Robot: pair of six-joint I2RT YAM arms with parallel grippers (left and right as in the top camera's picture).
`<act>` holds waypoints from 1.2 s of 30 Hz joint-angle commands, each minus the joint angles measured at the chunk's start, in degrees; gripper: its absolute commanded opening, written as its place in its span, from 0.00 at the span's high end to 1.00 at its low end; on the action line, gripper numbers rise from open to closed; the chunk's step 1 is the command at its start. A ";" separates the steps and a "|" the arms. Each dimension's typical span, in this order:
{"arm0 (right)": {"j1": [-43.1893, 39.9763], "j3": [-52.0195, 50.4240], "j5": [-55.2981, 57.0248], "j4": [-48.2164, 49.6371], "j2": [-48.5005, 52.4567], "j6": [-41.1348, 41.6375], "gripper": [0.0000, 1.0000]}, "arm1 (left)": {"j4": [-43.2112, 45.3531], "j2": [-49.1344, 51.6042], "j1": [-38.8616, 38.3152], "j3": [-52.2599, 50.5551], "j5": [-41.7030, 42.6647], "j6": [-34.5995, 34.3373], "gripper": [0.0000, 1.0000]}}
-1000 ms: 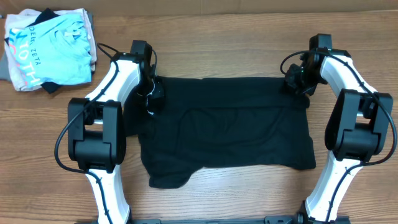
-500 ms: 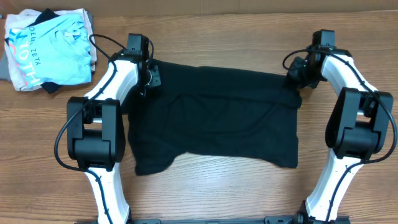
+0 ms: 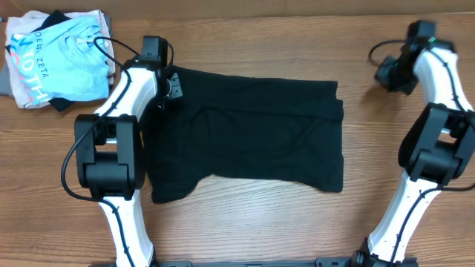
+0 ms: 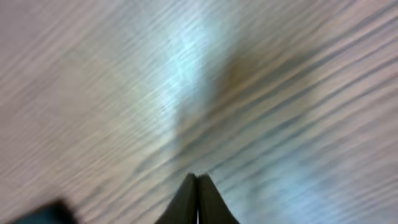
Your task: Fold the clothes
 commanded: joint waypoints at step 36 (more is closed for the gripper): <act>10.93 -20.76 -2.40 6.56 -1.01 -1.20 0.96 | -16.65 9.05 3.15 11.56 -0.20 1.55 0.95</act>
